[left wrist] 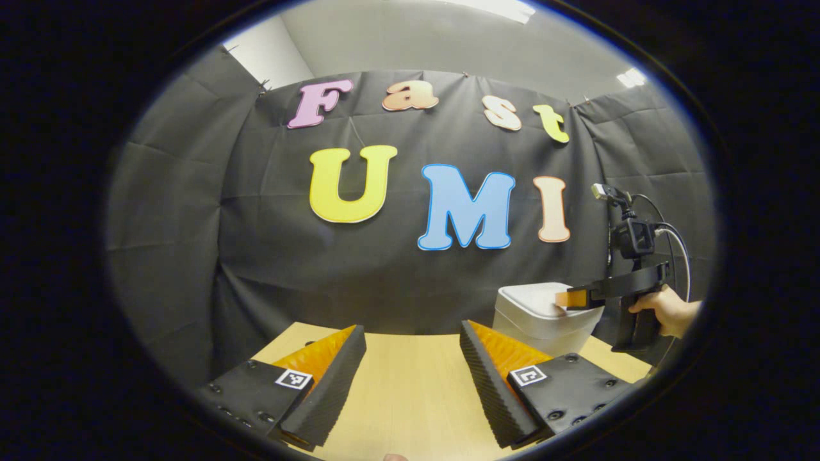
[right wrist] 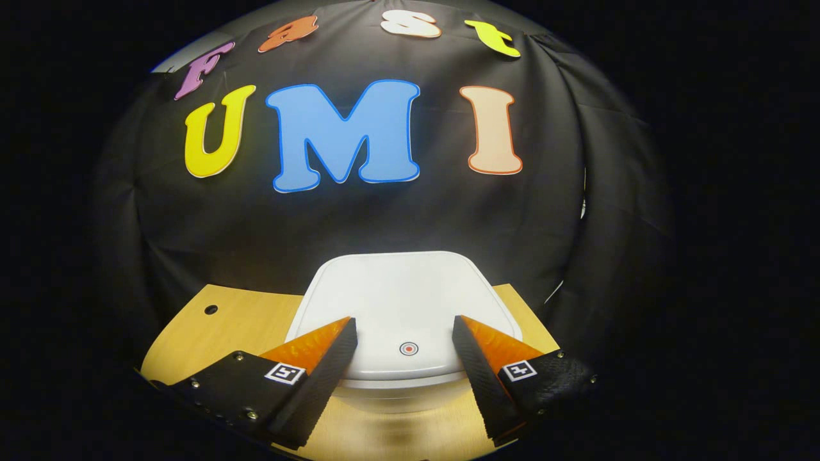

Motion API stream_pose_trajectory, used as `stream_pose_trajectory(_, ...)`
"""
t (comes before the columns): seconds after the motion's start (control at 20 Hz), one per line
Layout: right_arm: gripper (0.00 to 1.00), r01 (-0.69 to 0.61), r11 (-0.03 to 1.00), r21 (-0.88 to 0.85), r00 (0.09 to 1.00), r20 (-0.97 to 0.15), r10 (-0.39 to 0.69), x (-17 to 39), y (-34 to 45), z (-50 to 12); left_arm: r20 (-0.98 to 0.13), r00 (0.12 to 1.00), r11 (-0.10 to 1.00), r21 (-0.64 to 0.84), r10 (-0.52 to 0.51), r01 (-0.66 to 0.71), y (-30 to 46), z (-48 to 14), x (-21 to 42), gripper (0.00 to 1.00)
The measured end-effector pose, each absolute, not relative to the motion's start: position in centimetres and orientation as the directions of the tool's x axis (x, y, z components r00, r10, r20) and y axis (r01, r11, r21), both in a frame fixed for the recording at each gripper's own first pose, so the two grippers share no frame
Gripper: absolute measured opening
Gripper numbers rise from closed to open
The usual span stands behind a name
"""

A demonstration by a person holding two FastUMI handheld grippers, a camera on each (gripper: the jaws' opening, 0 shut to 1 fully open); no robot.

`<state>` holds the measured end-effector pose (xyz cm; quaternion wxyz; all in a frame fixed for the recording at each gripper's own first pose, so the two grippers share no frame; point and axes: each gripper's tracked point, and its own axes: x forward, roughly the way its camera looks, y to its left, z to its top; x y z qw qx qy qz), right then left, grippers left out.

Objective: Press the lid of the desktop garbage bin to open it, pick up the crumpled paper on the desktop and throw it into the bin, then pick up the pop can on the desktop and drop it into the bin, and finally close the garbage bin lid.

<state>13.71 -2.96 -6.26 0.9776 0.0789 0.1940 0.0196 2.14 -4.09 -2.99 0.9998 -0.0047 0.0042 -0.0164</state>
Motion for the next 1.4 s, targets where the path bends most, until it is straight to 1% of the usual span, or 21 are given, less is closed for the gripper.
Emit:
stream_pose_trajectory(0.3, 0.95, -0.022, 0.981, 0.193, 0.941, -0.327, 0.085, 13.4, -2.3, -5.8, -0.009, 1.000, 1.000, 0.009, -0.011, 0.011, -4.0, -2.9, 2.3, 0.97)
stream_pose_trajectory(0.75, 0.96, -0.052, 0.980, 0.195, 0.985, -0.150, 0.082, 8.3, -1.1, -0.7, -0.016, 1.000, 0.999, 0.033, -0.009, 0.010, -3.7, -2.6, 3.6, 0.97)
stream_pose_trajectory(0.8, 1.00, -0.055, 0.980, 0.191, 0.988, -0.132, 0.081, 7.7, -1.0, -0.2, -0.014, 1.000, 0.999, 0.037, -0.012, 0.012, -3.7, -2.5, 3.7, 0.97)
stream_pose_trajectory(0.9, 1.00, -0.051, 0.984, 0.172, 0.993, -0.100, 0.069, 6.6, -1.0, 0.8, -0.007, 1.000, 0.999, 0.042, -0.018, 0.018, -3.8, -2.2, 3.8, 0.97)
stream_pose_trajectory(0.95, 0.96, -0.050, 0.985, 0.162, 0.994, -0.090, 0.065, 6.1, -0.9, 1.2, -0.004, 1.000, 0.999, 0.043, -0.020, 0.020, -3.8, -2.1, 3.8, 0.97)
stream_pose_trajectory(1.2, 0.96, -0.060, 0.990, 0.124, 0.996, -0.052, 0.066, 3.8, -0.4, 2.0, 0.009, 1.000, 0.999, 0.047, -0.023, 0.023, -4.0, -1.7, 4.1, 0.97)
stream_pose_trajectory(1.25, 1.00, -0.061, 0.992, 0.115, 0.996, -0.050, 0.067, 3.4, -0.4, 2.0, 0.013, 1.000, 0.999, 0.047, -0.021, 0.020, -4.1, -1.5, 3.9, 0.97)
stream_pose_trajectory(1.3, 0.96, -0.066, 0.992, 0.108, 0.996, -0.046, 0.071, 3.0, -0.3, 2.0, 0.018, 1.000, 0.999, 0.045, -0.018, 0.018, -4.2, -1.3, 3.9, 0.97)
stream_pose_trajectory(1.4, 0.96, -0.071, 0.993, 0.093, 0.996, -0.038, 0.075, 2.5, -0.3, 2.1, 0.030, 0.999, 0.999, 0.037, -0.013, 0.012, -4.5, -1.0, 3.5, 0.97)
